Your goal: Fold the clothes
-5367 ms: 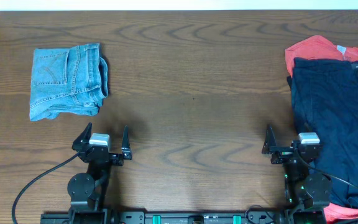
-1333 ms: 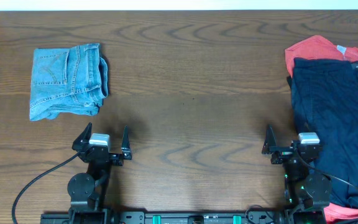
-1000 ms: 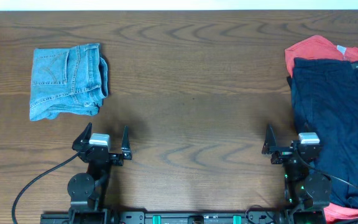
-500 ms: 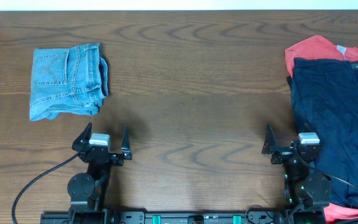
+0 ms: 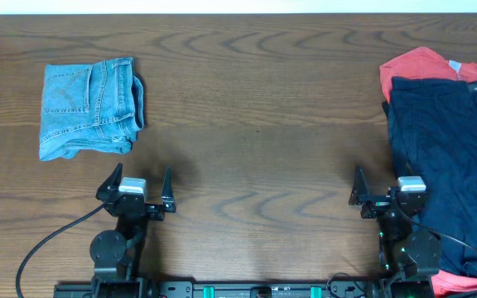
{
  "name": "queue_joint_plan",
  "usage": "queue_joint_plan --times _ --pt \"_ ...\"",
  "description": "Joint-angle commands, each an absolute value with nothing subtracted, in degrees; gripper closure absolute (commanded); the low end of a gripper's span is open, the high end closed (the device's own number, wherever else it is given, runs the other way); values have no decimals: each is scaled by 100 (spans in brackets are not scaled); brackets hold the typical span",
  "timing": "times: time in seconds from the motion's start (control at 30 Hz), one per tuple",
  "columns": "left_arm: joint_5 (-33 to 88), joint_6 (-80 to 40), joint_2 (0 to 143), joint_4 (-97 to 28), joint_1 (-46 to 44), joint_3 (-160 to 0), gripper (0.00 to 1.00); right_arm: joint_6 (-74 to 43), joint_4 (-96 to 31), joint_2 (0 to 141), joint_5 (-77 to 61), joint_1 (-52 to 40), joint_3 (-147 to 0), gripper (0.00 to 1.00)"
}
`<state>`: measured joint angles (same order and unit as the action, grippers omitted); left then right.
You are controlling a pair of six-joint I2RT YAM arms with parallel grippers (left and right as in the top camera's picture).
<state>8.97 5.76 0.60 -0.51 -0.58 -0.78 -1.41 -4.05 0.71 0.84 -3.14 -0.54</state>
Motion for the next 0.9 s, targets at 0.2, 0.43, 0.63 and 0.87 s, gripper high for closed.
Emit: queue_joint_plan --times 0.2,0.43,0.63,0.87 --pt "1000 484 60 -298 -34 -23 2 -56 -416 45 60 -303 -32 1" --pt "989 491 60 -263 -34 -23 2 -56 -416 45 60 -303 -32 1" --pt "996 484 60 -220 -34 -23 2 -233 -311 45 -825 -303 -32 1" --pt "2582 480 60 -126 -34 -23 2 -381 -191 45 -1691 -303 -38 1"
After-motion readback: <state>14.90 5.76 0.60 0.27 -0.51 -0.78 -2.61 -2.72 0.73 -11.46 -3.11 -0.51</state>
